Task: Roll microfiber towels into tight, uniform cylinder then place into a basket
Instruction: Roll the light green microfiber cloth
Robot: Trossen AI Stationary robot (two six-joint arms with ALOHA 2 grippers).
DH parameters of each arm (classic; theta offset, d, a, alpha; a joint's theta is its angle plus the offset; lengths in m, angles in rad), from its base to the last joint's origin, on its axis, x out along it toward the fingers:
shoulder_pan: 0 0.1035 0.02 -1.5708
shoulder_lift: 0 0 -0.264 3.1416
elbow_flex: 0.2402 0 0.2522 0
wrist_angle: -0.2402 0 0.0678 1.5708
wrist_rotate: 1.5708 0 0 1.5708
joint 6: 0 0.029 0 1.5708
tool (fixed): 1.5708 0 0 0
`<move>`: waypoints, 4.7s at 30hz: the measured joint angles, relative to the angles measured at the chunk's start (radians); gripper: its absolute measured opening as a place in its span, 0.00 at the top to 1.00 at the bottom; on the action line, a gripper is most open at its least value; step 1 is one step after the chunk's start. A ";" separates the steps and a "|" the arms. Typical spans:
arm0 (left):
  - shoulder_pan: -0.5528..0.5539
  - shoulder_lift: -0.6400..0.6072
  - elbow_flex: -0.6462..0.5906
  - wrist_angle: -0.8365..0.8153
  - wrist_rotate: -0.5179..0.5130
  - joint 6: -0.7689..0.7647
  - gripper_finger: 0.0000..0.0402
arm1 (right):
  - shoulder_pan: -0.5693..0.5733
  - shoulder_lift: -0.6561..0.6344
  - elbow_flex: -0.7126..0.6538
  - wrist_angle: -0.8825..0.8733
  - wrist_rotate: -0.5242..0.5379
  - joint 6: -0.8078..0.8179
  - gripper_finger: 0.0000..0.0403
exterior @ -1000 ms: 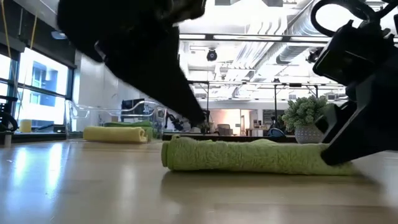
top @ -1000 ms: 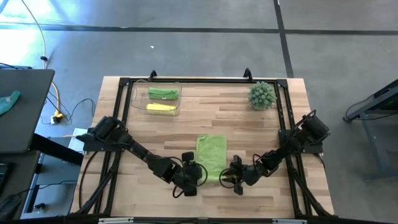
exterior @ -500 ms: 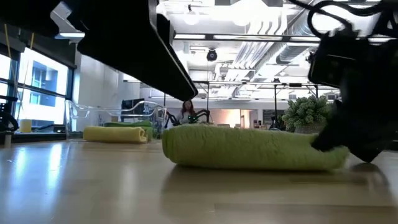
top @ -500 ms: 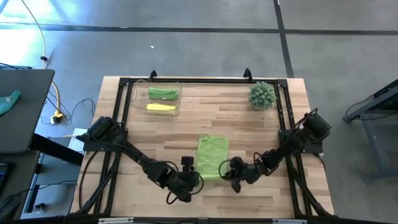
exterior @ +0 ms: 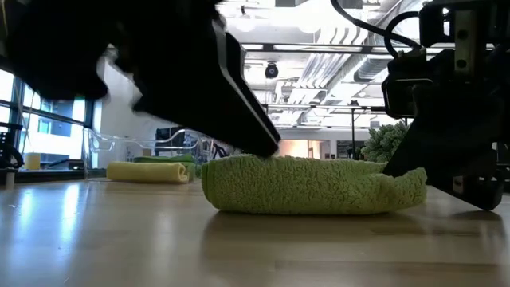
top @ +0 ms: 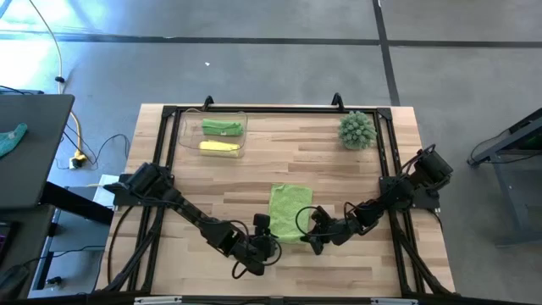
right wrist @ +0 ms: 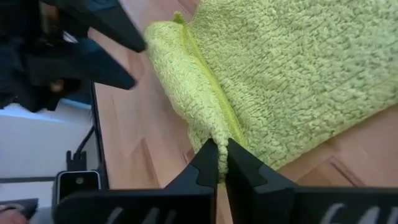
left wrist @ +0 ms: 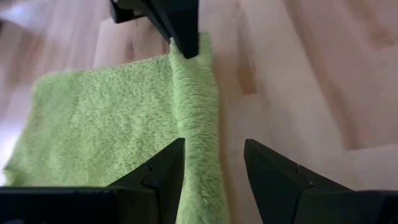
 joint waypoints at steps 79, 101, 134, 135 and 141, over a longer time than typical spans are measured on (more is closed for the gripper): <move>0.149 0.099 0.000 0.116 0.400 -0.424 0.75 | 0.145 0.069 0.504 -0.890 0.184 -0.822 0.69; 0.149 0.099 -0.002 0.183 0.354 -0.444 0.75 | 0.175 0.063 0.343 -0.786 0.206 -0.369 0.67; 0.099 0.052 -0.001 0.077 0.112 0.108 0.63 | 0.164 0.060 0.343 -0.829 0.160 0.130 0.99; 0.104 0.052 -0.001 0.079 0.105 0.120 0.61 | 0.164 0.060 0.343 -0.828 0.160 0.130 0.99; 0.136 0.074 0.000 0.073 0.144 0.149 0.54 | 0.165 0.060 0.343 -0.826 0.162 0.129 0.99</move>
